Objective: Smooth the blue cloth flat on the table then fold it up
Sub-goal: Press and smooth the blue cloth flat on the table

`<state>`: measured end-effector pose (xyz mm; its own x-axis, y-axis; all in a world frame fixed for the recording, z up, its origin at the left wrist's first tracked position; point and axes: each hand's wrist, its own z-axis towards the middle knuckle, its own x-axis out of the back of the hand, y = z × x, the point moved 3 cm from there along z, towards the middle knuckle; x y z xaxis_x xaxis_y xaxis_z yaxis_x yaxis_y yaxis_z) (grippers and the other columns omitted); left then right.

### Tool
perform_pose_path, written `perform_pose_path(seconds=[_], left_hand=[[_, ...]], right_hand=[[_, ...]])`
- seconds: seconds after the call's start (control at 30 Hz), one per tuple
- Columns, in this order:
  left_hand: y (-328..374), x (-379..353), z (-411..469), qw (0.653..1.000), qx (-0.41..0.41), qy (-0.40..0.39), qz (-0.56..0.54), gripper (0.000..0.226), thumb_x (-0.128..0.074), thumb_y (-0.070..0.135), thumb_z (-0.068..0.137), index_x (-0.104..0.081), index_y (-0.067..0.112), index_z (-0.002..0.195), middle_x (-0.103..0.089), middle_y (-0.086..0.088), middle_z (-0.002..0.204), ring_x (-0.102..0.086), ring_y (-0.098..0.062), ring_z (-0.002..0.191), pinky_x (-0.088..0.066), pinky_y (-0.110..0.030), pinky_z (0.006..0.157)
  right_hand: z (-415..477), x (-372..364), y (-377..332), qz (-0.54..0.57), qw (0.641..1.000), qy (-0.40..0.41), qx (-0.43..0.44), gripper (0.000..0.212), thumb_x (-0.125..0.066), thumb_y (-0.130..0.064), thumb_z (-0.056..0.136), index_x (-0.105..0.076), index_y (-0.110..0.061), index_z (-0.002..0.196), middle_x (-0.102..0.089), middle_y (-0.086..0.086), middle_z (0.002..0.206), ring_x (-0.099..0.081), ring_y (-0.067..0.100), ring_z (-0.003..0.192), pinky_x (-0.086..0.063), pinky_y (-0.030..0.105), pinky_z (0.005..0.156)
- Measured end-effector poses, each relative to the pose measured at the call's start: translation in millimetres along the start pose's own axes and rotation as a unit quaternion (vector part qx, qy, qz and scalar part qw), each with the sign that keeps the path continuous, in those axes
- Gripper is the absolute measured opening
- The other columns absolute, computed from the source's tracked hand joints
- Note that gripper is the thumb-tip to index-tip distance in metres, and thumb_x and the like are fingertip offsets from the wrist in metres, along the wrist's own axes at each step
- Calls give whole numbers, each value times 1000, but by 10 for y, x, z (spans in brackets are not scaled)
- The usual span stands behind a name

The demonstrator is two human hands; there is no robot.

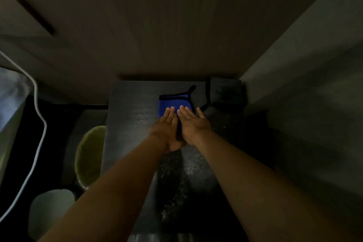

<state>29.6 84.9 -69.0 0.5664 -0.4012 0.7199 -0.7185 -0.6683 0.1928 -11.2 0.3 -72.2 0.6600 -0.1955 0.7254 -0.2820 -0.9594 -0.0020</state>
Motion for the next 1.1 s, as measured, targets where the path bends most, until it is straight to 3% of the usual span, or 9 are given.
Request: perform_pose_path(seconds=[0.57, 0.93, 1.1], left_hand=[[297, -33, 177, 998, -5, -33, 53, 110, -44, 70, 82, 18, 8, 148, 21, -15, 157, 18, -28, 146, 0, -42, 121], [336, -379, -133, 995, 2, -41, 88, 105, -41, 65, 84, 19, 7, 148, 23, -15, 157, 19, -27, 146, -1, -42, 121], [397, -362, -140, 993, 11, -65, 95, 103, -43, 61, 85, 18, 7, 148, 22, -16, 157, 19, -29, 146, -1, -43, 121]], right_hand=[[-68, -59, 249, 1, 999, -27, -19, 83, -49, -33, 96, 9, -18, 153, 15, 0, 161, 11, 15, 149, 7, 44, 120], [-362, -367, 34, 35, 999, -21, -17, 66, -27, -33, 101, 10, -15, 153, 17, 1, 161, 13, 15, 148, 10, 42, 119], [-428, -373, 52, 21, 999, -16, -19, 68, -30, -34, 100, 10, -16, 153, 16, 0, 161, 12, 14, 148, 8, 44, 120]])
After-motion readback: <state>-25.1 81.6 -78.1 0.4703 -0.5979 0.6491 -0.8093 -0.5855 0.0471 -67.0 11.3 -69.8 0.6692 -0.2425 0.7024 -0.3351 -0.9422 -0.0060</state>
